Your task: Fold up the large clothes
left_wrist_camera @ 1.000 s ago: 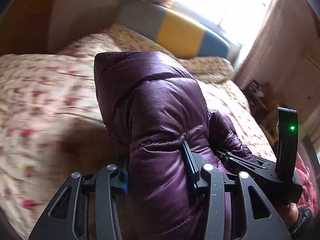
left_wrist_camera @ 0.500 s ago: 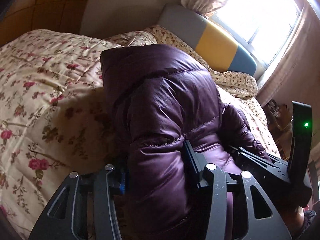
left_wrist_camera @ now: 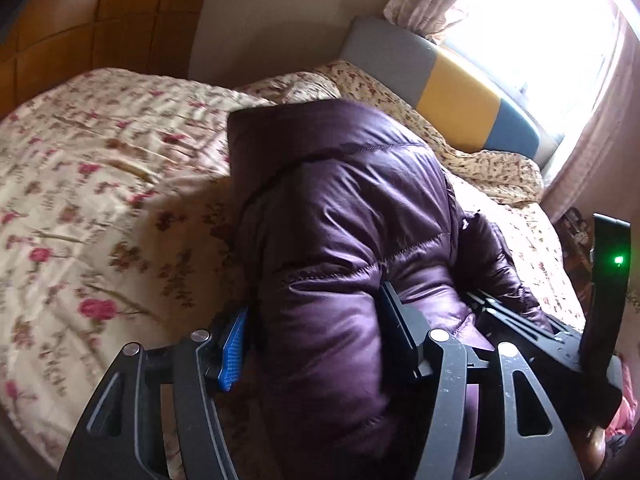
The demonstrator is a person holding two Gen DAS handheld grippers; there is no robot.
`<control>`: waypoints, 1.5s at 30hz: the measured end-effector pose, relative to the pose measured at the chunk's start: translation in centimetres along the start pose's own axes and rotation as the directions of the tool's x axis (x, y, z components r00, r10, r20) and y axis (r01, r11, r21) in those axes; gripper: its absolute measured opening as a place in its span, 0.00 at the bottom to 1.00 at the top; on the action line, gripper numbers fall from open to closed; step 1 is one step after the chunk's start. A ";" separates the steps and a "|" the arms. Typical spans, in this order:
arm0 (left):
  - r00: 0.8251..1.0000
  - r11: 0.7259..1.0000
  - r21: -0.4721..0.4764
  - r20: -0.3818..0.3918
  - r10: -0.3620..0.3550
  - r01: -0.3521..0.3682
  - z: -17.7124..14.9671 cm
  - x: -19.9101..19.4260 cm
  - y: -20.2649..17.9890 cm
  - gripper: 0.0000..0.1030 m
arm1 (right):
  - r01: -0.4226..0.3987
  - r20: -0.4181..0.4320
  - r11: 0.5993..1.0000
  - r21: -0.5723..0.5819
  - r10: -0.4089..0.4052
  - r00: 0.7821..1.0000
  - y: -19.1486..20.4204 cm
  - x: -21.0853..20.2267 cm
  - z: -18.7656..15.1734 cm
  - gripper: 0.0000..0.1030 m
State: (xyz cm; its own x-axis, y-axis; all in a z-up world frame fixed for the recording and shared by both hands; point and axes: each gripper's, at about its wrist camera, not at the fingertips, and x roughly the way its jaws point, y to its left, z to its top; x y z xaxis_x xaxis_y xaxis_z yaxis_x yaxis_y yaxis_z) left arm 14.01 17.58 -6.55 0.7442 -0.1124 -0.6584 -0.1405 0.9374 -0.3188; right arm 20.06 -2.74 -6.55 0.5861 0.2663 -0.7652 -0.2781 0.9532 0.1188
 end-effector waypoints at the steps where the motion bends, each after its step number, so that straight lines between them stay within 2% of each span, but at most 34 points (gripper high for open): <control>1: 1.000 1.000 0.004 0.004 0.011 -0.011 -0.1 -0.7 -0.1 0.58 | -0.010 0.003 1.000 0.008 0.010 1.000 -0.1 -0.5 -0.1 0.52; 2: 1.000 1.000 0.008 0.008 0.022 -0.022 -0.1 -1.1 -0.2 0.58 | -0.013 0.010 1.000 0.010 0.013 1.000 -0.3 -1.2 -0.2 0.55; 7: 0.999 1.000 0.005 0.040 0.014 -0.015 -1.4 -4.6 -0.6 0.58 | -0.034 0.062 0.999 -0.022 0.035 0.997 -0.3 -5.2 -1.3 0.55; 8: 0.999 1.000 0.001 0.043 0.008 -0.008 -1.7 -5.1 -0.6 0.58 | -0.037 0.077 0.998 -0.041 0.040 0.996 -0.2 -6.2 -1.7 0.54; 11: 0.998 1.000 -0.007 0.054 -0.008 0.008 -3.2 -6.9 -1.2 0.58 | -0.054 0.097 0.996 -0.073 0.061 0.993 0.3 -8.4 -3.0 0.43; 14: 0.998 1.000 0.009 0.053 -0.017 0.017 -4.3 -7.8 -2.2 0.58 | -0.063 0.097 0.993 -0.097 0.073 0.993 0.4 -9.9 -4.6 0.41; 20: 0.999 0.998 0.063 0.029 0.015 -0.017 -6.0 -6.9 -3.9 0.58 | -0.036 0.023 0.994 -0.101 0.038 0.999 -0.6 -9.2 -7.9 0.36; 26: 0.997 0.992 0.113 0.050 0.052 -0.058 -7.1 -6.5 -5.1 0.58 | -0.029 0.016 0.993 -0.116 0.031 0.999 -1.0 -7.3 -9.8 0.36; 32: 0.995 0.991 0.100 0.054 0.079 -0.084 -7.0 -6.9 -5.2 0.58 | -0.028 0.026 0.993 -0.112 0.031 0.999 -0.9 -7.9 -9.6 0.37; 35: 0.994 0.992 0.088 0.059 0.088 -0.093 -7.0 -7.4 -5.3 0.65 | -0.025 0.030 0.994 -0.109 0.028 0.999 -0.7 -8.5 -9.3 0.37; 37: 0.994 0.992 0.083 0.068 0.091 -0.096 -7.0 -7.9 -5.4 0.65 | -0.020 0.035 0.994 -0.112 0.024 0.999 -0.7 -8.9 -9.2 0.38; 45: 0.990 0.990 0.079 0.093 0.108 -0.115 -7.4 -9.4 -5.6 0.70 | -0.014 0.041 0.996 -0.086 0.017 0.999 -0.9 -10.7 -8.7 0.46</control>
State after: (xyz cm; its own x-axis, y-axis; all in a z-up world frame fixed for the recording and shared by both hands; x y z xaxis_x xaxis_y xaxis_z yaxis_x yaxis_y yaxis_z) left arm 2.96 10.96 -3.60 0.7822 0.0204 -0.6227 -0.1735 0.9671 -0.1862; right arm 7.41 -7.72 -4.02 0.6118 0.2884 -0.7366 -0.3508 0.9335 0.0741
